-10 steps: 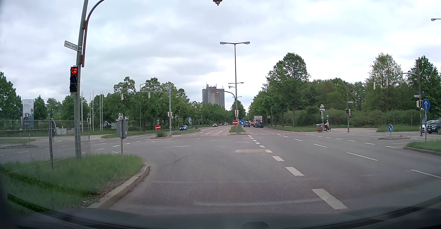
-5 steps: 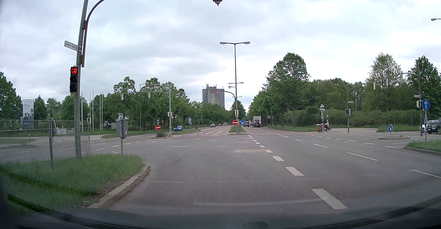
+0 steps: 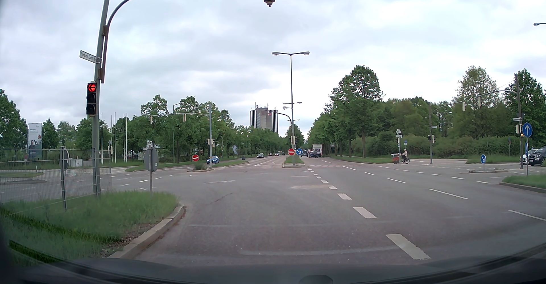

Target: Follow the waypoints while adhering to traffic rules and regulations

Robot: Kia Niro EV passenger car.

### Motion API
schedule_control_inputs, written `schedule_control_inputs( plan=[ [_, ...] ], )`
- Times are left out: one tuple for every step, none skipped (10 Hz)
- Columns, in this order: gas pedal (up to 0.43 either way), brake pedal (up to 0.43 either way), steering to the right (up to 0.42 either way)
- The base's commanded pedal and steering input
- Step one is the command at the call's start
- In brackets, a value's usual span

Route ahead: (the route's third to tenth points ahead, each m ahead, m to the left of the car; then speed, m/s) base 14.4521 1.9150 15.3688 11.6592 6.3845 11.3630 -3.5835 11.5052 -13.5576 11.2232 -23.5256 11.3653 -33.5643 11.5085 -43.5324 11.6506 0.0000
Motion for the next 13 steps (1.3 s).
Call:
schedule_control_inputs(
  plan=[
    [0.000, 0.262, -0.003],
    [0.000, 0.262, -0.003],
    [0.000, 0.262, -0.003],
    [0.000, 0.262, -0.003],
    [0.000, 0.262, -0.003],
    [0.000, 0.262, -0.003],
    [0.000, 0.262, -0.003],
    [0.000, 0.262, -0.003],
    [0.000, 0.262, -0.003],
    [0.000, 0.262, -0.003],
    [0.000, 0.262, -0.003],
    [0.000, 0.262, -0.003],
    [0.000, 0.262, -0.003]
  ],
)
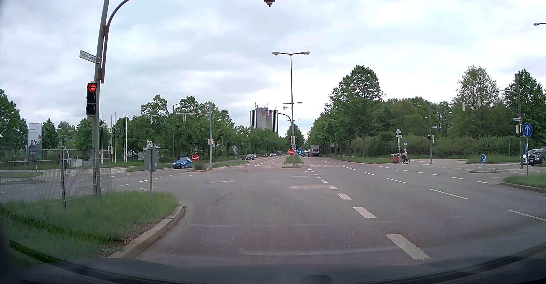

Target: Follow the waypoints while adhering to traffic rules and regulations

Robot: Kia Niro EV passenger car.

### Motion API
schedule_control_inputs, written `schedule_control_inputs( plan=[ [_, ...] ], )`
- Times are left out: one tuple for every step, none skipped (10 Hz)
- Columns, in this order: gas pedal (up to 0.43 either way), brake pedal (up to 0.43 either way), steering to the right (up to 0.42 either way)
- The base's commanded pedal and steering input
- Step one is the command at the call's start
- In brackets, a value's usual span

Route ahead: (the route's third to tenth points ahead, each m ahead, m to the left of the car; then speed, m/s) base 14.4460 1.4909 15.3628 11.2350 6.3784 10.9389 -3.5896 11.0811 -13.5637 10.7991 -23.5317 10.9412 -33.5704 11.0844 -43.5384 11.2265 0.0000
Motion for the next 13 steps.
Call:
schedule_control_inputs(
  plan=[
    [0.000, 0.262, -0.003],
    [0.000, 0.262, -0.003],
    [0.000, 0.262, -0.003],
    [0.000, 0.262, -0.003],
    [0.000, 0.262, -0.003],
    [0.000, 0.262, -0.003],
    [0.000, 0.262, -0.003],
    [0.000, 0.262, -0.003],
    [0.000, 0.262, -0.003],
    [0.000, 0.262, -0.003],
    [0.000, 0.262, -0.003],
    [0.000, 0.262, -0.003],
    [0.000, 0.262, -0.003]
  ],
)
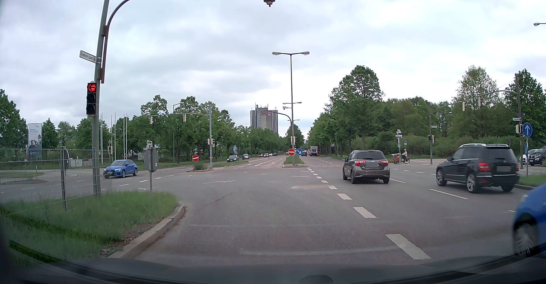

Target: Follow the waypoints while adhering to traffic rules and regulations

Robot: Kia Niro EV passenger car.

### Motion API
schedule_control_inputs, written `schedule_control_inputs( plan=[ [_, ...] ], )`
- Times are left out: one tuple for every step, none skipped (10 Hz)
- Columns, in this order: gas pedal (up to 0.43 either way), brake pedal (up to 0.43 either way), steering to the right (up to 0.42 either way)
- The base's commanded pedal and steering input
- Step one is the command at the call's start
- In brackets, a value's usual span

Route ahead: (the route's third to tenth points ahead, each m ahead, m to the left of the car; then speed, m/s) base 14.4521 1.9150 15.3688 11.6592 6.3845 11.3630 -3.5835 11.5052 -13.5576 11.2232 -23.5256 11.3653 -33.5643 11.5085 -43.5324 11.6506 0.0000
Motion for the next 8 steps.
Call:
schedule_control_inputs(
  plan=[
    [0.000, 0.262, -0.003],
    [0.000, 0.262, -0.003],
    [0.000, 0.262, -0.003],
    [0.000, 0.262, -0.003],
    [0.000, 0.262, -0.003],
    [0.000, 0.262, -0.003],
    [0.000, 0.262, -0.003],
    [0.000, 0.262, -0.003]
  ],
)
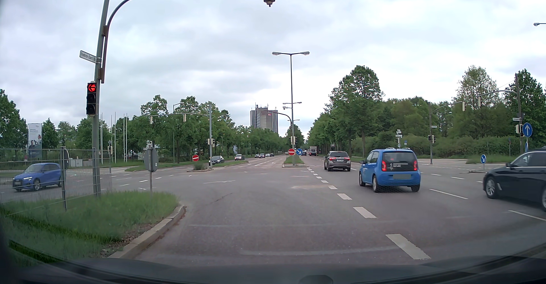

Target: Follow the waypoints while adhering to traffic rules and regulations

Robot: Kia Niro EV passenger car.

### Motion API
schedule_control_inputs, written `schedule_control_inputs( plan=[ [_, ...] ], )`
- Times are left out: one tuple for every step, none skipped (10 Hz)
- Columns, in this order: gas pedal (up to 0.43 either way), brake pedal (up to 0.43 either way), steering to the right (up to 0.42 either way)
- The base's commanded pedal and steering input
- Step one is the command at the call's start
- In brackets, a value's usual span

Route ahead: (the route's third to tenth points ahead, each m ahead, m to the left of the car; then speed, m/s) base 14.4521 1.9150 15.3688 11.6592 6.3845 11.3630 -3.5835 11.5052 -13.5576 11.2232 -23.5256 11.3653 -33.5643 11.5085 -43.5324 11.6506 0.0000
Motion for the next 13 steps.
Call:
schedule_control_inputs(
  plan=[
    [0.000, 0.262, -0.003],
    [0.000, 0.262, -0.003],
    [0.000, 0.262, -0.003],
    [0.000, 0.262, -0.003],
    [0.000, 0.262, -0.003],
    [0.000, 0.262, -0.003],
    [0.000, 0.262, -0.003],
    [0.000, 0.262, -0.003],
    [0.000, 0.262, -0.003],
    [0.000, 0.262, -0.003],
    [0.000, 0.262, -0.003],
    [0.000, 0.262, -0.003],
    [0.000, 0.262, -0.003]
  ],
)
